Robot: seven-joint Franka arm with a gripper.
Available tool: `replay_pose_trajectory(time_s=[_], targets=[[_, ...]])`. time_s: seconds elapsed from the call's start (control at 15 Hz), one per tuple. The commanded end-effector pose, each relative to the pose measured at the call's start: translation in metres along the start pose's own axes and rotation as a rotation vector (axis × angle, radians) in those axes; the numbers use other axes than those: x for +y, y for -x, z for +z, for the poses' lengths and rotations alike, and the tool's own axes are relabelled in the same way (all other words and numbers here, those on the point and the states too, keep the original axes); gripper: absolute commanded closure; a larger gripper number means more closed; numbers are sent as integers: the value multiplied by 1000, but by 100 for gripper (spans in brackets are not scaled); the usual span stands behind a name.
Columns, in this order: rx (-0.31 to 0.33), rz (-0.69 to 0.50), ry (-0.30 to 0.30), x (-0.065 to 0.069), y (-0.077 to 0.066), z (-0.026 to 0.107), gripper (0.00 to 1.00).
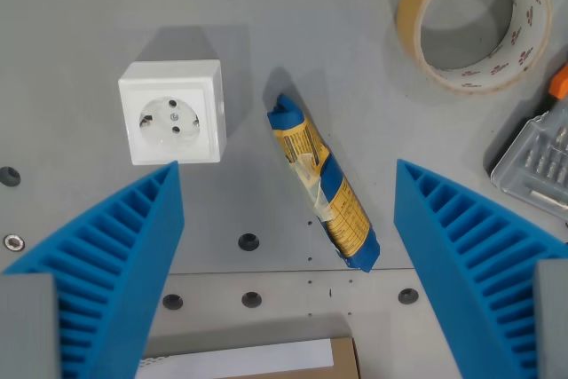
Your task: Pick up the blue bag
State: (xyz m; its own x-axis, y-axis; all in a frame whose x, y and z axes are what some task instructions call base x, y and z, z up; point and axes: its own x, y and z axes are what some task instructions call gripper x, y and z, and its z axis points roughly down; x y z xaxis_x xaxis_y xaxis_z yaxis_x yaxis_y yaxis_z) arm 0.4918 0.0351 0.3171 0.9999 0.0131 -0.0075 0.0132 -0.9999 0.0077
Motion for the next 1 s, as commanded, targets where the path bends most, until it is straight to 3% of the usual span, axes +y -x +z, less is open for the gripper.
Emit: replay_pose_trajectory(time_s=[0.07, 0.53, 1.0], targets=[[4, 0, 0, 0, 0, -2, 0], [6, -27, 0, 1, 2, 2, 0], [51, -116, 2, 6, 11, 22, 0]])
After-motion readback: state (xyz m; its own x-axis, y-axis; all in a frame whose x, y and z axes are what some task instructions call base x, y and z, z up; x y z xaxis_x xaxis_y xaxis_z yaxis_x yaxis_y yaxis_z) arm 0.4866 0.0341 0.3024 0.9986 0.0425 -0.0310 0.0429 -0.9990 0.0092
